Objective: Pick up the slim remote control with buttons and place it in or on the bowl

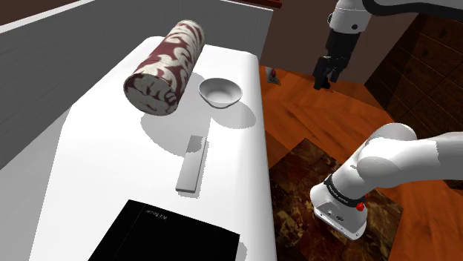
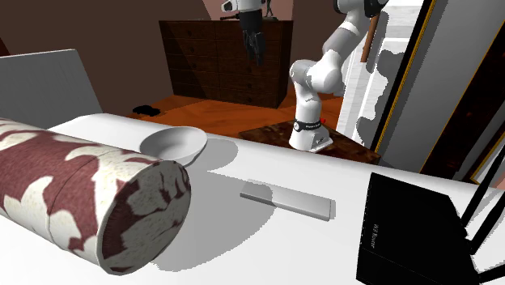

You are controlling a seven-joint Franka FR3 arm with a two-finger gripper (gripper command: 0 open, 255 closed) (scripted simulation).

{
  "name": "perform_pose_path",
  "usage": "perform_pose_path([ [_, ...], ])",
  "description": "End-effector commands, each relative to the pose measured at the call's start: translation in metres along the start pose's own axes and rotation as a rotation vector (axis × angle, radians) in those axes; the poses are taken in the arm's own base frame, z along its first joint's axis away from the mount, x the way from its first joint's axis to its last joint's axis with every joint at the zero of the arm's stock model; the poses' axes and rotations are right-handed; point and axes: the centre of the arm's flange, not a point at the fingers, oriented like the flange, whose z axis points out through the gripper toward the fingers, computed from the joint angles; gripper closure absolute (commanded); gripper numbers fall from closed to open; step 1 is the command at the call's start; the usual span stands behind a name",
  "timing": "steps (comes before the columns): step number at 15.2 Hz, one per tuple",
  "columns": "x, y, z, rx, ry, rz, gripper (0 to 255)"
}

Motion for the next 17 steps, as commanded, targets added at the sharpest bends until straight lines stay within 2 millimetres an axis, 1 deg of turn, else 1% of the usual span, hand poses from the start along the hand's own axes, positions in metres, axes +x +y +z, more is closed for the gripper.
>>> perform_pose_path([
  [1, 0.0, 0.0, 0.0, 0.0, 0.0, 0.0, 0],
  [9, -0.003, -0.095, 0.038, 0.024, 0.029, 0.109, 0],
  [17, 0.006, -0.191, 0.073, 0.048, 0.058, 0.218, 0],
])
